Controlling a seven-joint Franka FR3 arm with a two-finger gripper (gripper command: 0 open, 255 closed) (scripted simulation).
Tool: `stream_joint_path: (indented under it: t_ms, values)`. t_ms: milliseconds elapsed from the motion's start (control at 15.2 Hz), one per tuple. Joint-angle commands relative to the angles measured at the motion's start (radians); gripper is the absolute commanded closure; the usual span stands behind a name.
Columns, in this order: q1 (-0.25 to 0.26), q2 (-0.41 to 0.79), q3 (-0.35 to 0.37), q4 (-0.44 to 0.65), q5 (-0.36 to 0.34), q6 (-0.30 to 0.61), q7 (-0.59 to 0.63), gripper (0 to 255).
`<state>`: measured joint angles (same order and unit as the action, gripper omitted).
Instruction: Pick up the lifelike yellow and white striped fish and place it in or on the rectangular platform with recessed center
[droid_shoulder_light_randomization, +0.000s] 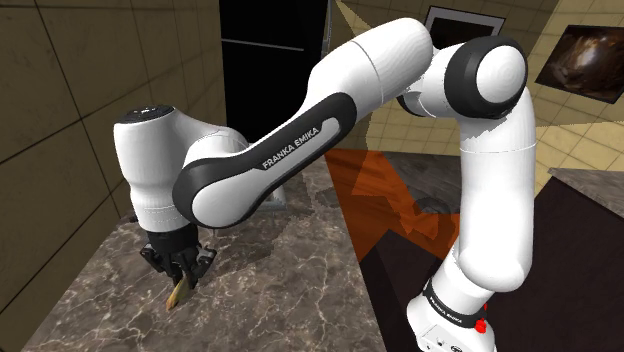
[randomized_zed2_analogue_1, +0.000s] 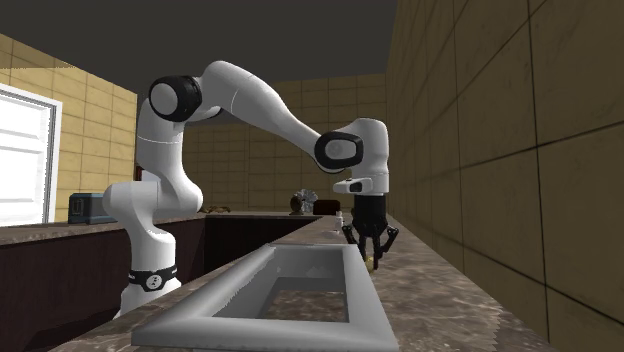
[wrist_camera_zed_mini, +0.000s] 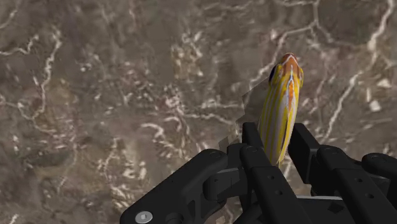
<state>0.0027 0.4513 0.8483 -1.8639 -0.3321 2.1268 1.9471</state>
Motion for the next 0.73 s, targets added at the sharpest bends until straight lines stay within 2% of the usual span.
stream_joint_path:
  t_ms: [0, 264, 660]
  values:
    - [0.000, 0.000, 0.000, 0.000, 0.000, 0.000, 0.000, 255]
    - [0.000, 0.000, 0.000, 0.000, 0.000, 0.000, 0.000, 255]
    - [-0.019, -0.042, 0.026, 0.032, 0.039, -0.062, -0.022, 255]
